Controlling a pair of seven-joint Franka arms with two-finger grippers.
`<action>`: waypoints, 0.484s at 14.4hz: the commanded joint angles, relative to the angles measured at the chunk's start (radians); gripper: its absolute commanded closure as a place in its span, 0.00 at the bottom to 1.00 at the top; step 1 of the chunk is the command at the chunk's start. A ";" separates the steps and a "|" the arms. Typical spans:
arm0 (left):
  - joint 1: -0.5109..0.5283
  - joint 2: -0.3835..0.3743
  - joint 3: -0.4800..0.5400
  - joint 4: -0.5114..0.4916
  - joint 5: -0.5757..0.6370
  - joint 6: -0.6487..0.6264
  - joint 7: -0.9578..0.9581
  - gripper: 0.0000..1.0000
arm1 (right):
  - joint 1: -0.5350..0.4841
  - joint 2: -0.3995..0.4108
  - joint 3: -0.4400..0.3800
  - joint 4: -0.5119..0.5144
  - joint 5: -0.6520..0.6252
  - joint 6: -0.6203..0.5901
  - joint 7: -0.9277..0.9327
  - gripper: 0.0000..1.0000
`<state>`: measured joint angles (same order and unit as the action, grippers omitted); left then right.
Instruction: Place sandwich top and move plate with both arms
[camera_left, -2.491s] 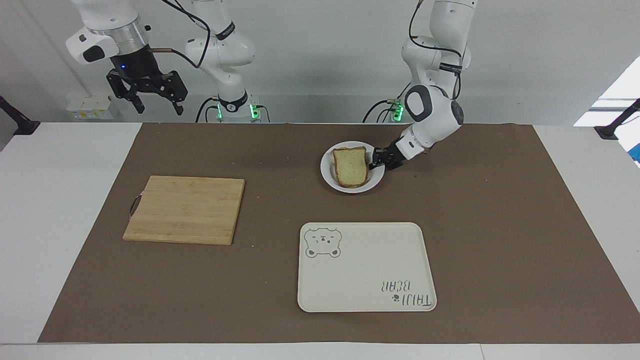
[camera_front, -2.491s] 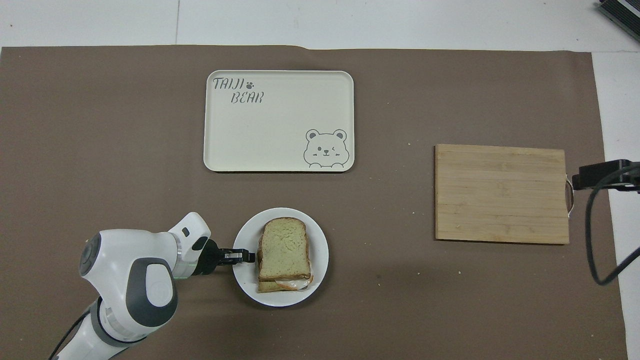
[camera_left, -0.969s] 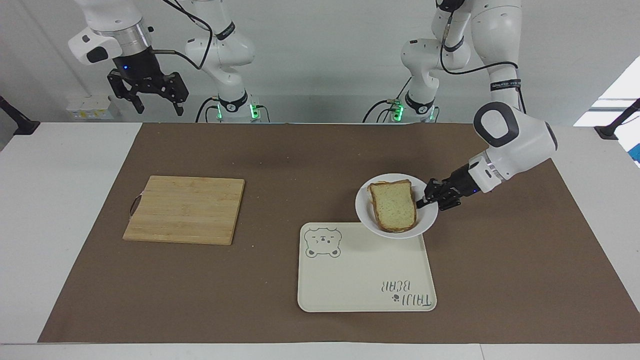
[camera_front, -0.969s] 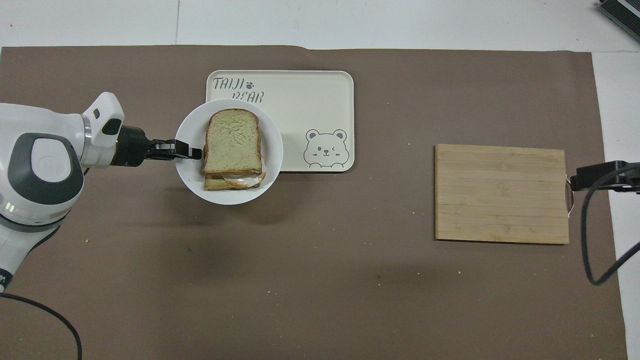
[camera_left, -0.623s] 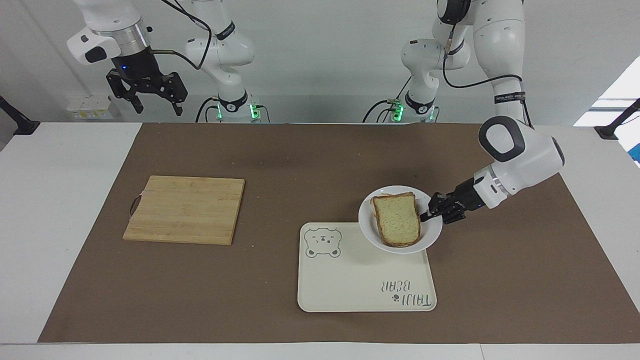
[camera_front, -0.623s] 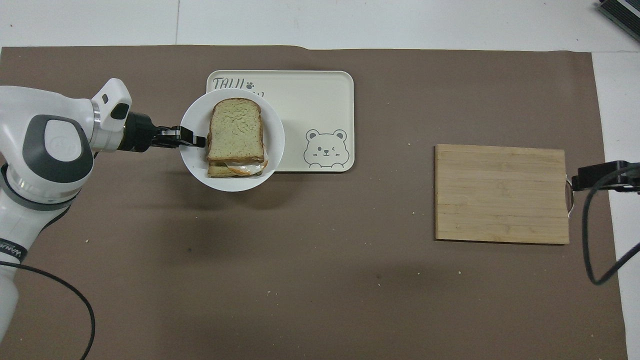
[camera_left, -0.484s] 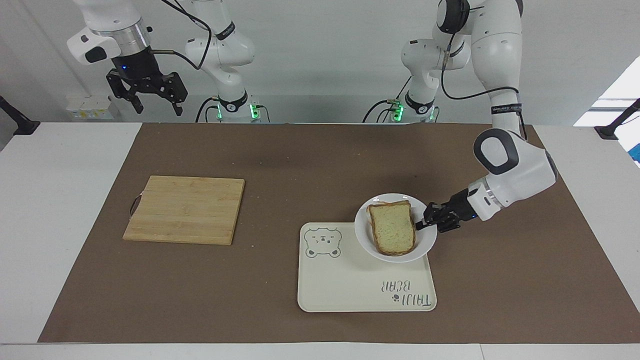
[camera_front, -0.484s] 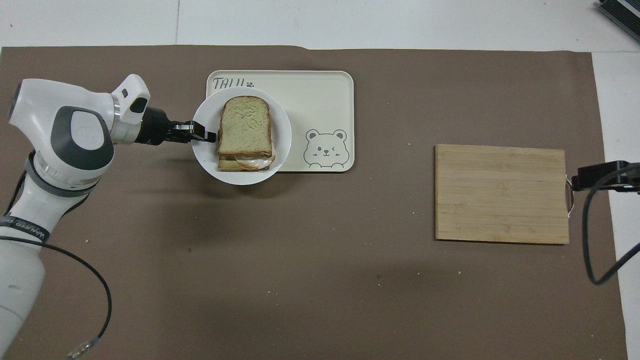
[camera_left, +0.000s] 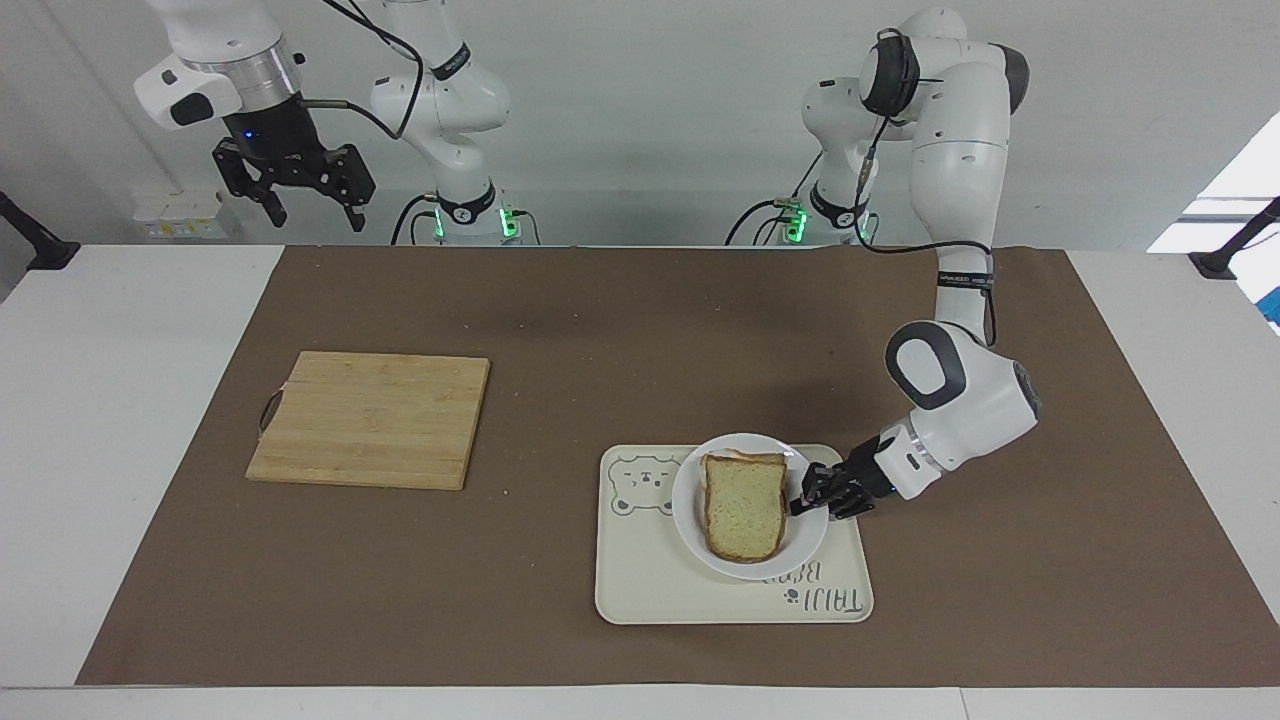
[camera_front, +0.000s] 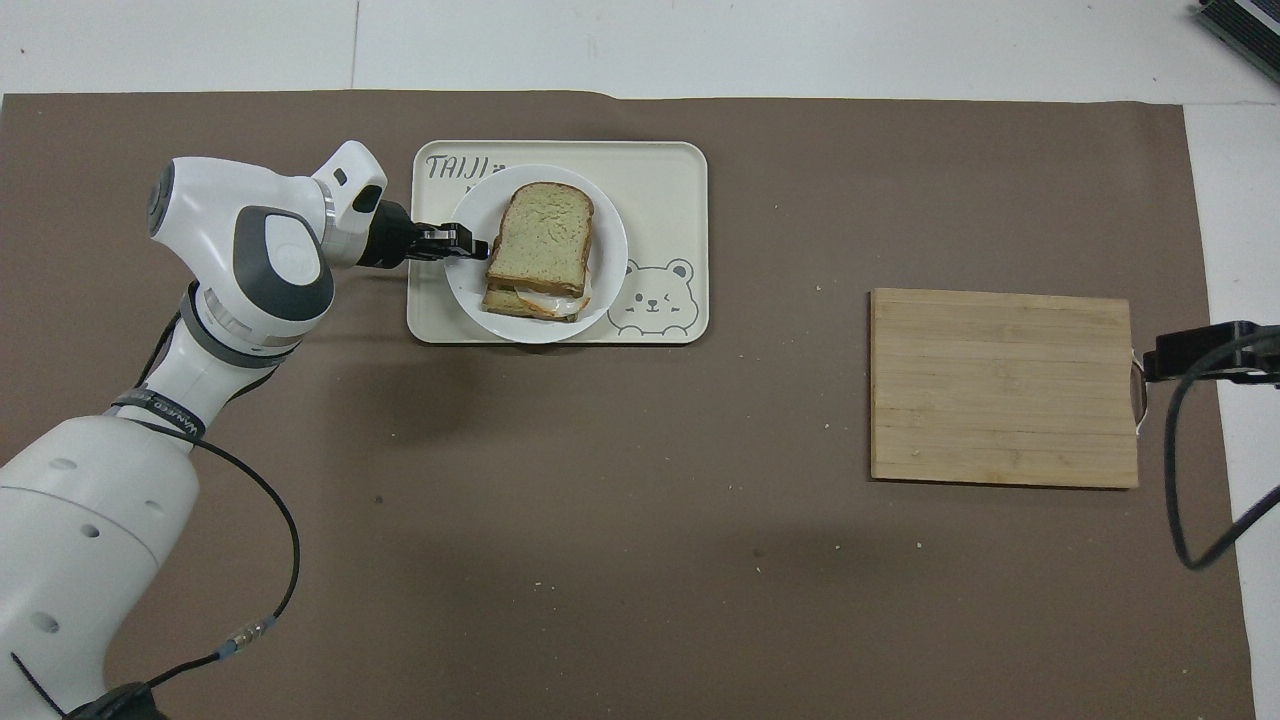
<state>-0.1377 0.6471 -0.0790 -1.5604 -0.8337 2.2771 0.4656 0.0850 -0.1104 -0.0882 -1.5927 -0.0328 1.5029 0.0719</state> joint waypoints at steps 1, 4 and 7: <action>-0.016 0.028 0.007 0.046 -0.004 0.050 -0.012 0.40 | -0.008 -0.020 0.005 -0.019 -0.018 -0.001 -0.018 0.00; -0.049 0.025 0.008 0.034 -0.008 0.205 -0.050 0.00 | -0.010 -0.020 0.005 -0.018 -0.018 -0.001 -0.018 0.00; -0.042 -0.024 0.018 0.007 0.001 0.205 -0.162 0.00 | -0.008 -0.020 0.005 -0.018 -0.018 -0.001 -0.018 0.00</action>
<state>-0.1759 0.6566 -0.0776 -1.5398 -0.8348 2.4716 0.3688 0.0849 -0.1105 -0.0882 -1.5927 -0.0328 1.5029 0.0719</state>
